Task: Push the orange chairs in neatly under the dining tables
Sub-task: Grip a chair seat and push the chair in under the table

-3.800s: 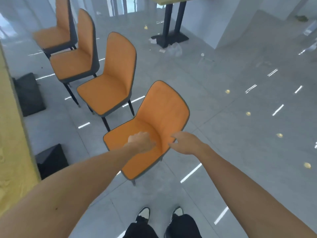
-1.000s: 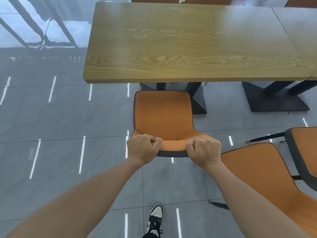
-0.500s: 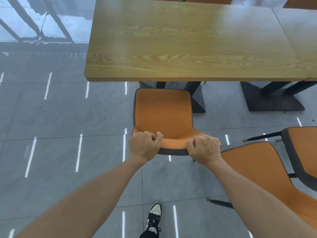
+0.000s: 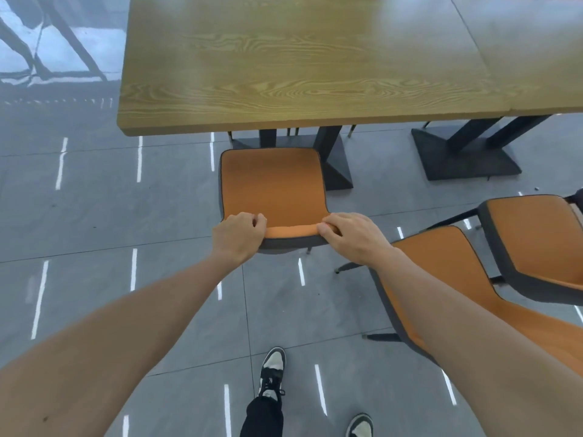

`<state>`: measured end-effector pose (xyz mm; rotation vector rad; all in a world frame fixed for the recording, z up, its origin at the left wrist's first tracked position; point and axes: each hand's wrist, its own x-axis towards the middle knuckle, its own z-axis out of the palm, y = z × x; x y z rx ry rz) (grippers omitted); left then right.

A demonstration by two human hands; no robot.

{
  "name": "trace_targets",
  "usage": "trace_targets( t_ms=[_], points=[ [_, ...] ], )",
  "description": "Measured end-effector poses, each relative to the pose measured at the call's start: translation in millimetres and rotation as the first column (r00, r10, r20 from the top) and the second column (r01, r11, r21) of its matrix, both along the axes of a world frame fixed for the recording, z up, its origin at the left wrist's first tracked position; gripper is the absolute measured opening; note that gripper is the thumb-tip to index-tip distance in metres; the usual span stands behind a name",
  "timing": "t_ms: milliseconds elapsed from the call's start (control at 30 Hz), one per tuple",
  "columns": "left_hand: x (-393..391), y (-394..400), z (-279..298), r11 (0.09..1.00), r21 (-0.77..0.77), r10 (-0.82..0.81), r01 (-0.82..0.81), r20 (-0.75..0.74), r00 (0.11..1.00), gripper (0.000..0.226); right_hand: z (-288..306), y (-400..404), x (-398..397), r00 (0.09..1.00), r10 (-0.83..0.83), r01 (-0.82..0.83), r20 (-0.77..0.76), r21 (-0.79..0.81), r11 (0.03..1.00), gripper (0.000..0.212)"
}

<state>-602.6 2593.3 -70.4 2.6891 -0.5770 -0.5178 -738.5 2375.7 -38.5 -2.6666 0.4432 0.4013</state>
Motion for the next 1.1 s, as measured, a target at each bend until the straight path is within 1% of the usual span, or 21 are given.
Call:
trace_targets(
  t_ms=[33,100,200,267,333,400,500,567,633,733,800,867,900,967,1033,1100],
  points=[
    [-7,-6,3,0.998,0.053,-0.025,0.025,0.005,1.0,0.053,7,-4,-13,1.0,-0.009,0.009,-0.004,0.004,1.0,0.047],
    [-28,-22,10,0.984,0.144,-0.109,0.102,0.038,0.993,0.057,24,-12,-43,1.0,-0.008,0.008,-0.022,-0.014,1.0,0.054],
    [-75,-59,27,0.97,0.148,-0.206,0.194,0.068,0.976,0.055,51,-31,-91,0.996,-0.021,0.015,-0.084,-0.062,0.998,0.06],
    [-116,-87,41,0.958,0.164,-0.246,0.235,0.045,0.968,0.06,65,-50,-132,0.992,-0.054,0.043,-0.115,-0.097,0.994,0.061],
    [-160,-117,52,0.957,0.119,-0.266,0.265,-0.009,0.964,0.066,75,-75,-176,0.988,-0.095,0.081,-0.12,-0.118,0.99,0.06],
    [-208,-148,57,0.947,0.057,-0.311,0.315,-0.075,0.948,0.067,79,-103,-223,0.985,-0.129,0.114,-0.115,-0.132,0.985,0.059],
    [-291,-194,56,0.925,0.022,-0.376,0.379,-0.072,0.924,0.067,74,-149,-296,0.98,-0.172,0.156,-0.096,-0.159,0.975,0.061],
    [-353,-220,57,0.926,0.022,-0.373,0.376,-0.087,0.924,0.067,68,-177,-347,0.977,-0.188,0.172,-0.099,-0.15,0.974,0.063],
    [-416,-244,54,0.931,0.031,-0.358,0.365,-0.123,0.925,0.068,62,-203,-398,0.979,-0.171,0.154,-0.109,-0.148,0.977,0.061],
    [-507,-282,49,0.941,0.034,-0.321,0.336,-0.217,0.922,0.069,57,-240,-472,0.983,-0.136,0.116,-0.12,-0.156,0.981,0.058],
    [-561,-307,45,0.942,0.043,-0.308,0.332,-0.276,0.911,0.069,52,-263,-517,0.982,-0.148,0.129,-0.118,-0.161,0.978,0.054],
    [-606,-327,42,0.949,0.034,-0.286,0.314,-0.331,0.899,0.067,45,-282,-558,0.979,-0.163,0.147,-0.125,-0.13,0.981,0.046],
    [-623,-332,40,0.956,0.021,-0.271,0.293,-0.326,0.906,0.066,39,-288,-575,0.981,-0.159,0.146,-0.11,-0.118,0.982,0.044],
    [-642,-341,33,0.974,0.018,-0.213,0.225,-0.247,0.945,0.066,24,-298,-596,0.989,-0.14,0.132,-0.04,-0.156,0.979,0.041],
    [-644,-344,26,0.987,0.021,-0.153,0.159,-0.176,0.972,0.07,10,-300,-597,0.992,-0.115,0.125,0.058,-0.232,0.965,0.036],
    [-639,-345,19,0.992,0.012,-0.126,0.129,-0.128,0.984,0.073,0,-295,-584,0.985,-0.077,0.121,0.153,-0.305,0.945,0.032]
  ],
)
